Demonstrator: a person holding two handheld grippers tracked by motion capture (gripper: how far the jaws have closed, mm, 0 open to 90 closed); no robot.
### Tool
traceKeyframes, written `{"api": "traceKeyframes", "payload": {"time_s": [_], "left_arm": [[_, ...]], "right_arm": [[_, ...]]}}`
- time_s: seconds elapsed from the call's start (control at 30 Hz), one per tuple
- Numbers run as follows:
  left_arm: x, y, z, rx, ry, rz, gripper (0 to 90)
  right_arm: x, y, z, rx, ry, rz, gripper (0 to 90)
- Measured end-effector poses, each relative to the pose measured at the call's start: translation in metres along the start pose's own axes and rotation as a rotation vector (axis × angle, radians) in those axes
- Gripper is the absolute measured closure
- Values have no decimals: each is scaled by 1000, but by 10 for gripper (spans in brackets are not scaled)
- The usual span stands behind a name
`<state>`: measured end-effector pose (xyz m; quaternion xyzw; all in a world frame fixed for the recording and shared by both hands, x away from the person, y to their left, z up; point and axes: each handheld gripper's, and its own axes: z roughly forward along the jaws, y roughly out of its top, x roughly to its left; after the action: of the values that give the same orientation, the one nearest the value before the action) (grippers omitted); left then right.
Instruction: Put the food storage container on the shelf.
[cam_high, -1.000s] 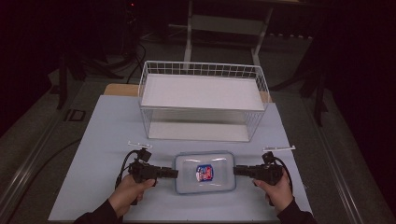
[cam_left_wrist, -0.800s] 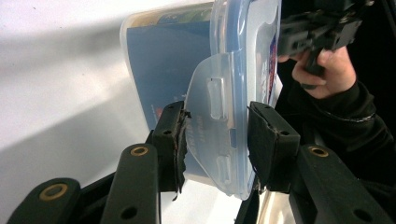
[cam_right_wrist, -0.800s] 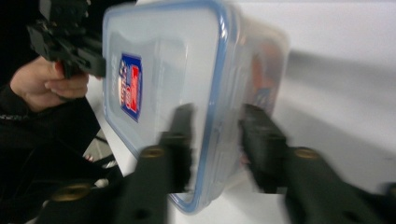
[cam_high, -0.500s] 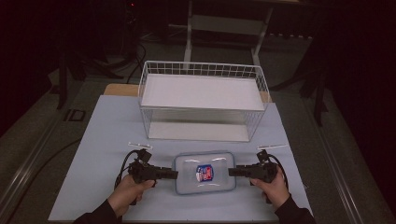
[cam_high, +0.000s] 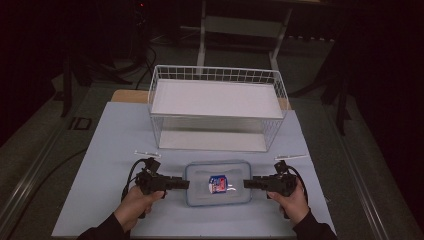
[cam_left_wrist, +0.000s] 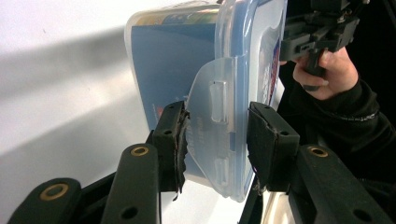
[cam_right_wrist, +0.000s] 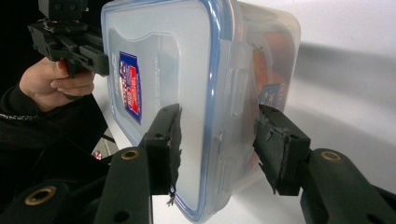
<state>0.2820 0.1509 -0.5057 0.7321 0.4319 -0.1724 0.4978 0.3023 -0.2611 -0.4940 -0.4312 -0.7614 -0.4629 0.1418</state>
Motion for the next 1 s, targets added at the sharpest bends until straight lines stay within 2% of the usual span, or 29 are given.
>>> {"api": "traceKeyframes", "payload": {"time_s": [0.43,0.47,0.5,0.77,1.0], "left_arm": [[-27,29,-24,-65,11,69,585],[-33,36,-29,-77,17,86,585],[-33,36,-29,-77,17,86,586],[-53,67,-48,-120,23,129,585],[-70,102,-66,-159,39,178,585]], "right_arm": [[29,27,-20,-67,-12,-63,520],[33,33,-24,-77,-12,-73,520],[33,33,-24,-77,-12,-73,520],[55,63,-41,-134,-22,-127,521],[70,92,-53,-177,-25,-154,520]]}}
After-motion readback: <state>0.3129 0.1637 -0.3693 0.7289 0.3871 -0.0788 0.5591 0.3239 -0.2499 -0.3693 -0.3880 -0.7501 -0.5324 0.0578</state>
